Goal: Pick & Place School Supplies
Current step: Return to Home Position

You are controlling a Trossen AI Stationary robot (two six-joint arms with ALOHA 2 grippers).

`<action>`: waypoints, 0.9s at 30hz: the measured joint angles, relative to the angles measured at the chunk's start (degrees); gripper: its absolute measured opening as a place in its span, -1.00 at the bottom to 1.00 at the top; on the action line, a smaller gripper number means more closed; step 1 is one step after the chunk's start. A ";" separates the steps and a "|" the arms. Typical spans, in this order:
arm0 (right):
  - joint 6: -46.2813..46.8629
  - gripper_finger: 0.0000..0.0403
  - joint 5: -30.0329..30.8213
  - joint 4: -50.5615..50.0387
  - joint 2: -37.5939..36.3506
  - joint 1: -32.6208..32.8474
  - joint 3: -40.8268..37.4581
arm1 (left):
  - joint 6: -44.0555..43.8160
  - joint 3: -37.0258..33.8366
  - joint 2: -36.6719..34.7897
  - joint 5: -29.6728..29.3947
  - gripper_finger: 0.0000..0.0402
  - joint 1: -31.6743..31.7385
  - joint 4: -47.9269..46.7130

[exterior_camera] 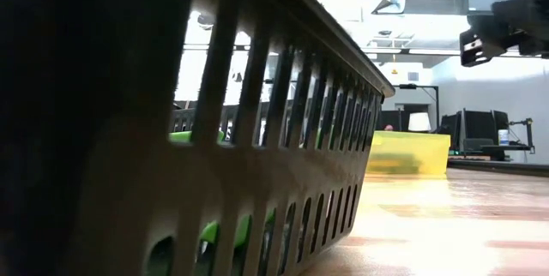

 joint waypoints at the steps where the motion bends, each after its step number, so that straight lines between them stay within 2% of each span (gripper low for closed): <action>1: 0.01 -0.39 0.00 0.00 0.00 -0.81 0.00 | 0.00 0.00 0.00 0.02 0.18 0.00 0.01; 9: 0.02 -0.39 -0.02 -0.04 0.21 -3.81 0.00 | 0.00 0.00 0.00 0.00 0.18 -0.17 0.03; 27: 0.04 -0.39 -0.02 -0.07 0.26 -3.75 0.00 | 0.00 -0.02 1.47 0.02 0.18 -1.31 0.65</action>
